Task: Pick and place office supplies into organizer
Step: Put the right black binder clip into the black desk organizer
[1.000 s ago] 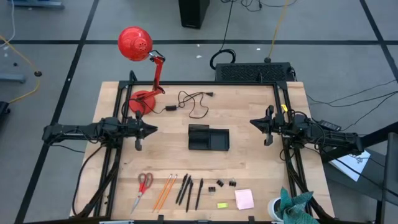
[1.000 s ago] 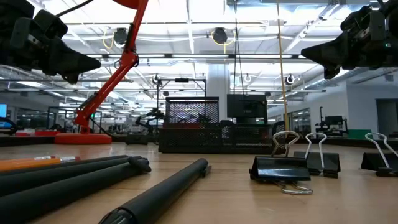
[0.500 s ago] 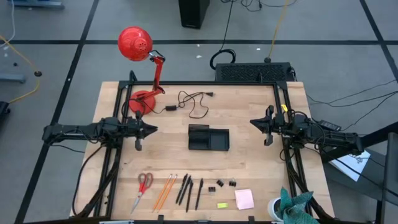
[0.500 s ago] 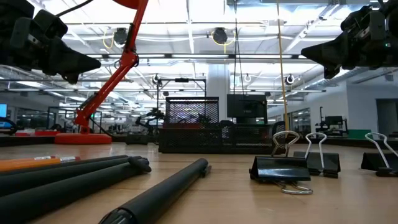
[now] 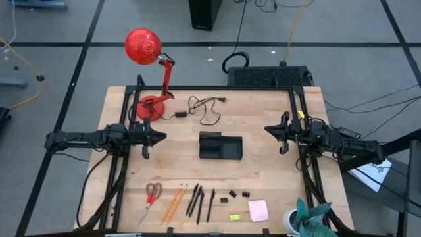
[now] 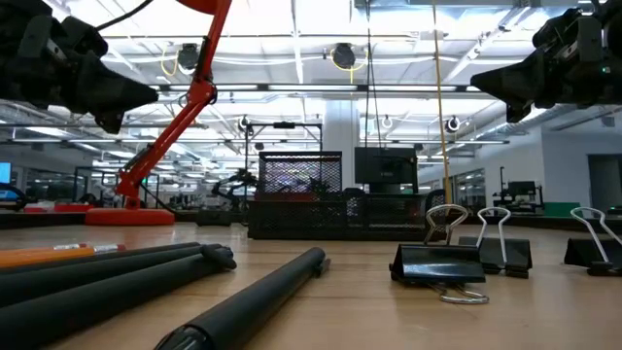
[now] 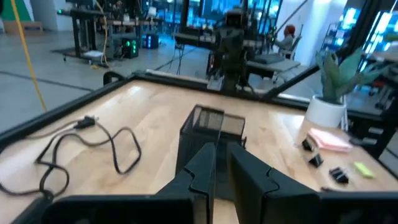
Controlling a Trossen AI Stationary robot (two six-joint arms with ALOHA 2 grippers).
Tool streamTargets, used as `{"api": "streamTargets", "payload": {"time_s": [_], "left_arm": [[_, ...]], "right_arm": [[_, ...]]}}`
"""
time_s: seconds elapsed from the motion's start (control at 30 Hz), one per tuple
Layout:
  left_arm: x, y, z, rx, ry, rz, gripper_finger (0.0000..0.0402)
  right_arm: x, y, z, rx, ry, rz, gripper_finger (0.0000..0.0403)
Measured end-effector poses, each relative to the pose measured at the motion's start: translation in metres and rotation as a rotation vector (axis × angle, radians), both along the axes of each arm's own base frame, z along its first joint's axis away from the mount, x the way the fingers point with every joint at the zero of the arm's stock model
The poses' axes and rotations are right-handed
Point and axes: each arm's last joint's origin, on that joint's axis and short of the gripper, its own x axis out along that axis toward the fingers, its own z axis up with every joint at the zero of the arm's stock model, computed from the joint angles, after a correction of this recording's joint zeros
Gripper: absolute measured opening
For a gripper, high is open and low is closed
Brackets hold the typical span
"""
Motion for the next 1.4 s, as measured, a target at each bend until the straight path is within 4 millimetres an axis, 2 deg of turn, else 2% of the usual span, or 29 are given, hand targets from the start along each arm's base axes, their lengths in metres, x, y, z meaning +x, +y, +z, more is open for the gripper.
{"api": "streamTargets", "payload": {"time_s": [0.17, 0.47, 0.6, 0.73, 0.9, 1.17, 1.3, 1.4], "left_arm": [[0.001, 0.0, 0.001, -0.074, -0.031, 0.001, 0.0047], [0.004, 0.001, -0.001, 0.009, 0.006, 0.045, 0.0047], [0.006, 0.001, 0.003, 0.061, -0.033, 0.037, 0.0047], [0.006, 0.0, 0.003, 0.124, -0.031, 0.008, 0.0047], [0.006, 0.0, 0.002, 0.136, -0.011, 0.005, 0.0047], [0.005, 0.003, 0.003, 0.279, 0.004, 0.092, 0.0047], [0.005, 0.004, 0.003, 0.297, 0.012, 0.127, 0.0047], [0.005, 0.004, 0.003, 0.288, 0.012, 0.132, 0.0047]], "right_arm": [[0.0, 0.0, 0.0, 0.014, -0.001, 0.002, 0.0004], [0.0, 0.0, -0.001, -0.066, 0.02, -0.007, 0.0004], [0.0, 0.0, -0.001, -0.033, 0.015, 0.001, 0.0004], [0.001, 0.003, 0.0, -0.066, 0.018, 0.078, 0.0004], [0.007, 0.008, -0.005, -0.015, 0.094, 0.143, 0.0022], [0.029, 0.026, 0.036, -0.012, 0.175, 0.268, 0.0074], [0.05, 0.038, 0.056, -0.058, 0.286, 0.243, 0.0102], [0.067, 0.047, 0.059, -0.081, 0.42, 0.173, 0.0127]]}}
